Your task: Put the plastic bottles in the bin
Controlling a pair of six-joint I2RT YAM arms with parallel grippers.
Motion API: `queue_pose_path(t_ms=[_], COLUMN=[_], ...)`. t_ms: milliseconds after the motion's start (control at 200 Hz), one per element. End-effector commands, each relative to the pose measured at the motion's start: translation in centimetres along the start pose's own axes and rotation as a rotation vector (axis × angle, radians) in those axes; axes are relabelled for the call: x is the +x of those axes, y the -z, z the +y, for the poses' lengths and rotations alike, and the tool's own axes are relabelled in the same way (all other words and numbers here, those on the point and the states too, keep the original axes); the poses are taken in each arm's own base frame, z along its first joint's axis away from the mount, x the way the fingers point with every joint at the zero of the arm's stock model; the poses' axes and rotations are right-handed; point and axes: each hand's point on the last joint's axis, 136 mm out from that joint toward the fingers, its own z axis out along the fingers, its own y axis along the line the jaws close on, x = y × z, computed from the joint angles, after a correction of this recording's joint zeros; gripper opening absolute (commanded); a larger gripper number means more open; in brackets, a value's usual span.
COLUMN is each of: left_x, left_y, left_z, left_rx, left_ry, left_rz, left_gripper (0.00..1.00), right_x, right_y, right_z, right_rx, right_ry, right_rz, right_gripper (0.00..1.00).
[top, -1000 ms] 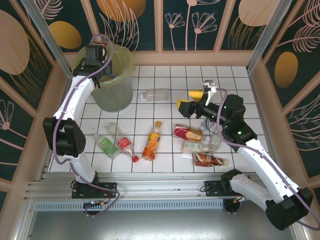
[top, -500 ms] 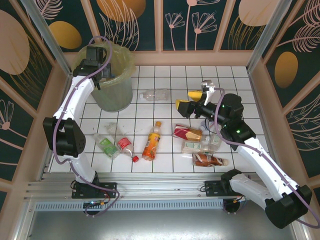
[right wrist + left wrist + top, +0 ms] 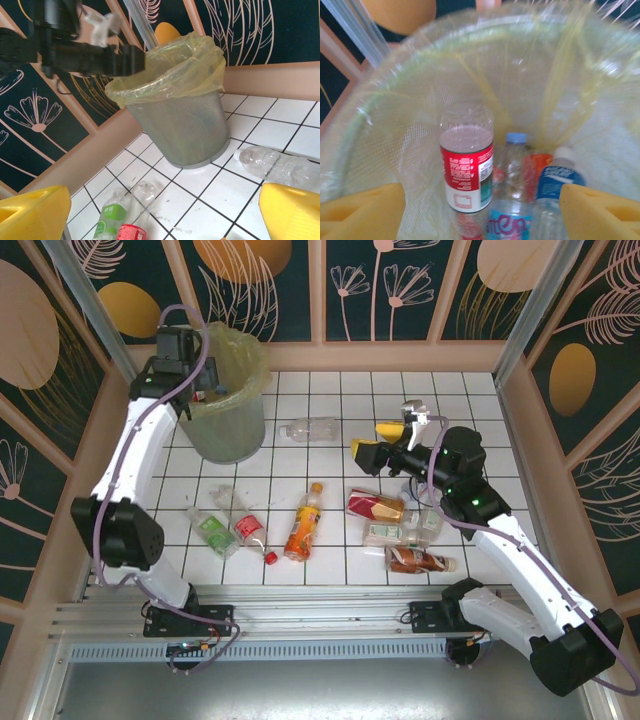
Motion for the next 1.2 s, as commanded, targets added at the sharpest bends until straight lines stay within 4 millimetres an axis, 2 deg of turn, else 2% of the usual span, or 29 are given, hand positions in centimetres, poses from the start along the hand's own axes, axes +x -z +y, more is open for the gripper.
queue_pose_path(t_ms=[0, 150, 255, 390, 565, 630, 771, 786, 861, 1021, 1196], left_x=[-2.6, -2.9, -1.9, 0.6, 4.4, 5.9, 8.2, 9.1, 10.8, 12.9, 13.1], left_y=[4.6, 8.7, 10.8, 13.6, 17.6, 18.5, 20.9, 20.7, 21.3, 21.1, 21.3], left_z=[-0.9, -3.3, -5.0, -7.9, -11.3, -12.2, -14.2, -14.5, -15.7, -16.5, -16.4], left_rx=[0.140, 0.355, 0.502, 0.745, 1.083, 1.167, 1.294, 1.300, 1.346, 1.377, 1.373], left_ry=[0.088, 0.134, 0.161, 0.190, 0.171, 0.158, 0.128, 0.130, 0.108, 0.074, 0.061], left_rz=[-0.124, -0.208, -0.219, -0.188, -0.136, -0.092, -0.056, -0.034, -0.005, 0.025, 0.016], left_gripper=[0.81, 0.82, 0.81, 0.83, 0.87, 0.88, 0.99, 0.99, 0.99, 0.98, 0.99], right_x=[-0.4, 0.2, 0.6, 1.0, 2.8, 3.7, 5.4, 5.6, 5.9, 7.0, 8.1], right_y=[-0.1, -0.1, -0.1, 0.1, 0.3, 0.3, 0.3, 0.2, -0.6, -3.5, -7.0], right_z=[-0.1, -0.5, -0.6, -0.8, -1.8, -2.4, -3.5, -3.6, -3.9, -3.4, -7.0], right_rx=[0.016, 0.034, 0.041, 0.055, 0.114, 0.150, 0.195, 0.195, 0.184, 0.042, 0.110], right_ry=[0.028, 0.032, 0.033, 0.035, 0.021, 0.005, -0.017, -0.018, -0.009, 0.099, 0.174], right_rz=[-0.005, 0.017, 0.033, 0.056, 0.143, 0.187, 0.234, 0.238, 0.247, 0.289, 0.381], right_gripper=[0.97, 0.97, 0.96, 0.96, 0.96, 0.95, 0.95, 0.95, 0.95, 0.96, 0.99])
